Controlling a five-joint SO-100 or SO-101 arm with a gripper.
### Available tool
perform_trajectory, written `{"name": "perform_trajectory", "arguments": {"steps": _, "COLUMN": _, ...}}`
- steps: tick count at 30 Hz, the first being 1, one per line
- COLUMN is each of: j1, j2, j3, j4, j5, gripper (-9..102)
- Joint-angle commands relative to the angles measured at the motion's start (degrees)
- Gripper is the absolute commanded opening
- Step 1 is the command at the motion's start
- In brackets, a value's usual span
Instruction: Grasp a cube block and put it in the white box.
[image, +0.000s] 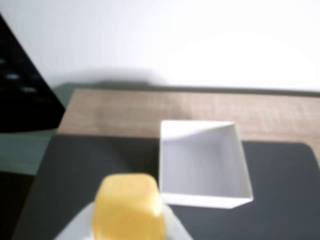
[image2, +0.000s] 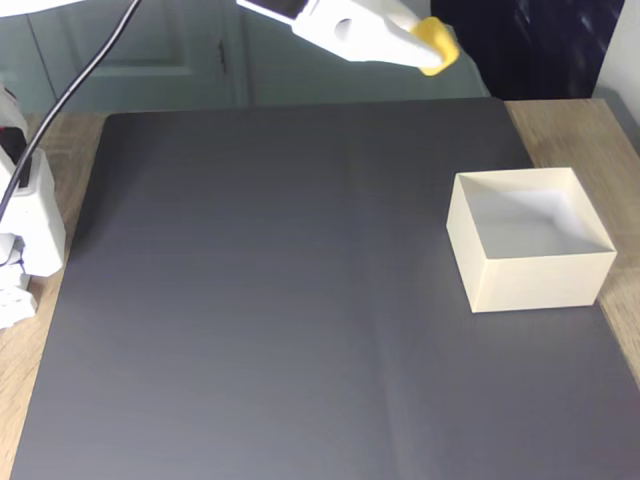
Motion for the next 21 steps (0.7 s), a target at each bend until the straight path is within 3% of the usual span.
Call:
{"name": "perform_trajectory", "arguments": {"steps": 1, "j1": 3.3, "j2": 1.3, "j3": -4.8, "j4": -2.8, "j5": 0.2, "gripper": 0}}
{"name": "perform_trajectory", "arguments": {"steps": 13, "j1": 9.0, "j2": -20.8, "j3": -26.6, "j4": -6.0, "j5": 0.3, "gripper": 0}}
{"name": "perform_trajectory", "arguments": {"steps": 21, "j1": 8.6, "j2": -28.9, "j3": -28.7, "j4": -6.3, "j5": 0.7, "gripper": 0}}
